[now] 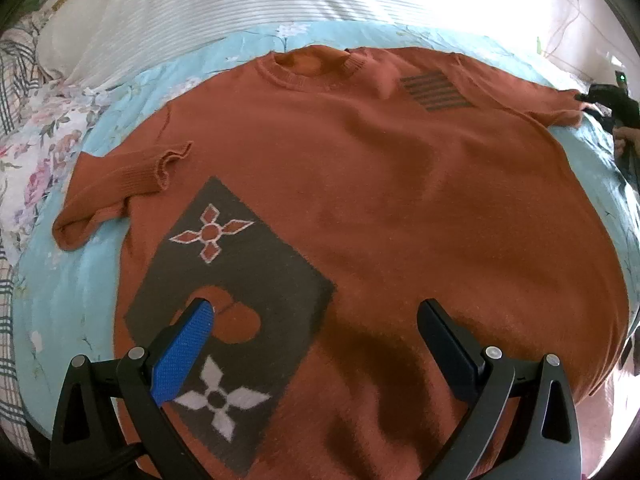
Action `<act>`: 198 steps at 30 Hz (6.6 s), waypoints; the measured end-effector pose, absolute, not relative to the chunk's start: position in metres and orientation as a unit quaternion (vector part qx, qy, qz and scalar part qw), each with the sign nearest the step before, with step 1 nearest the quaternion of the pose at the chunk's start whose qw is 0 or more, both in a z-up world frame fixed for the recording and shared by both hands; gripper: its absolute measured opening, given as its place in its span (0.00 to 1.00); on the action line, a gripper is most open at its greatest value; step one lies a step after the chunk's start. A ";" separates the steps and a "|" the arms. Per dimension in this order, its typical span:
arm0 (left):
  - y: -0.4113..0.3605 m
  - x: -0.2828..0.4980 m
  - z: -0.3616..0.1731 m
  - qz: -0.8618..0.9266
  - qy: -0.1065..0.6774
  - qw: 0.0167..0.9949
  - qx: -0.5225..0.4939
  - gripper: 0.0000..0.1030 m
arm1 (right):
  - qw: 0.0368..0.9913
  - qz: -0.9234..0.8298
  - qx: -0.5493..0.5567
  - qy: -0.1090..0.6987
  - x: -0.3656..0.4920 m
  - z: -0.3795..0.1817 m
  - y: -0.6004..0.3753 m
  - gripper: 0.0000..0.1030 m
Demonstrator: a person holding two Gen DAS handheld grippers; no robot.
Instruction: Fold small clothes
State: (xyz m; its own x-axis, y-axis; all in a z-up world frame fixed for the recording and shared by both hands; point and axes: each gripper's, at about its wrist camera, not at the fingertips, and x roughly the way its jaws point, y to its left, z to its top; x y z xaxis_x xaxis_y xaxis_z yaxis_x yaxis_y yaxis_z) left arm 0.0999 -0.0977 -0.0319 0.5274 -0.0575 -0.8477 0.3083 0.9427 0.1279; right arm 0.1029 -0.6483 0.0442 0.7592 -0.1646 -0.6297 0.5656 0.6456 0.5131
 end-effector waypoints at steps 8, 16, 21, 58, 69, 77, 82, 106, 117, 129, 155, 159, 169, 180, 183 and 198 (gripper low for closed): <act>-0.091 0.096 -0.034 -0.116 0.471 0.867 0.116 0.99 | 0.911 -0.116 0.253 0.303 0.143 0.086 -0.508 0.06; -0.061 0.085 -0.026 -0.108 0.467 0.874 0.078 0.99 | 0.906 0.034 0.201 0.371 0.211 0.068 -0.325 0.06; -0.038 0.075 -0.021 -0.095 0.460 0.881 0.059 0.99 | 0.890 0.084 0.192 0.406 0.242 0.044 -0.254 0.09; -0.144 0.307 -0.036 0.000 0.400 0.909 0.120 0.98 | 0.853 0.071 0.344 0.385 0.177 -0.003 -0.379 0.50; -0.018 0.272 -0.028 -0.007 0.449 0.888 -0.100 0.95 | 0.866 0.061 0.301 0.393 0.177 0.003 -0.362 0.50; -0.066 0.288 -0.026 -0.096 0.493 0.851 -0.152 0.96 | 0.870 0.102 0.263 0.404 0.180 0.007 -0.341 0.50; -0.083 0.313 -0.030 -0.080 0.522 0.837 -0.141 0.96 | 0.867 0.159 0.246 0.403 0.182 0.008 -0.323 0.50; 0.004 0.246 -0.034 -0.090 0.519 0.831 -0.180 0.79 | 0.813 0.314 0.120 0.476 0.233 -0.010 -0.218 0.61; -0.017 0.262 -0.043 -0.122 0.541 0.812 -0.182 0.80 | 0.842 0.320 0.069 0.429 0.180 0.015 -0.217 0.61; 0.007 0.267 -0.044 -0.092 0.541 0.810 -0.206 0.80 | 0.805 0.348 0.011 0.480 0.225 -0.013 -0.170 0.77; 0.010 0.285 -0.015 -0.054 0.399 0.912 -0.075 0.06 | 0.895 -0.014 0.259 0.364 0.136 0.045 -0.383 0.77; 0.018 0.287 -0.027 -0.061 0.412 0.906 -0.078 0.06 | 0.886 -0.013 0.252 0.388 0.164 0.033 -0.385 0.76; 0.036 0.285 -0.033 -0.021 0.412 0.907 -0.084 0.06 | 0.873 0.002 0.262 0.412 0.194 0.010 -0.381 0.74; 0.014 0.284 -0.023 -0.053 0.399 0.913 -0.058 0.06 | 0.872 -0.021 0.264 0.411 0.192 0.006 -0.395 0.12; 0.015 0.287 -0.033 -0.050 0.414 0.907 -0.062 0.06 | 0.868 -0.036 0.259 0.423 0.193 0.001 -0.395 0.19; 0.079 0.223 -0.011 -0.040 0.397 0.917 -0.002 0.59 | 0.881 0.057 0.255 0.396 0.125 0.028 -0.308 0.62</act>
State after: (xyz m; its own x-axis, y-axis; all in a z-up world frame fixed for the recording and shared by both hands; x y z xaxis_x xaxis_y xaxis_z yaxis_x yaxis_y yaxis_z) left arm 0.2230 0.0794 -0.0111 0.6810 -0.0743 -0.7285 0.0716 0.9968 -0.0347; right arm 0.1246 -0.3082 0.0280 0.6807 0.3010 -0.6679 0.1018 0.8640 0.4931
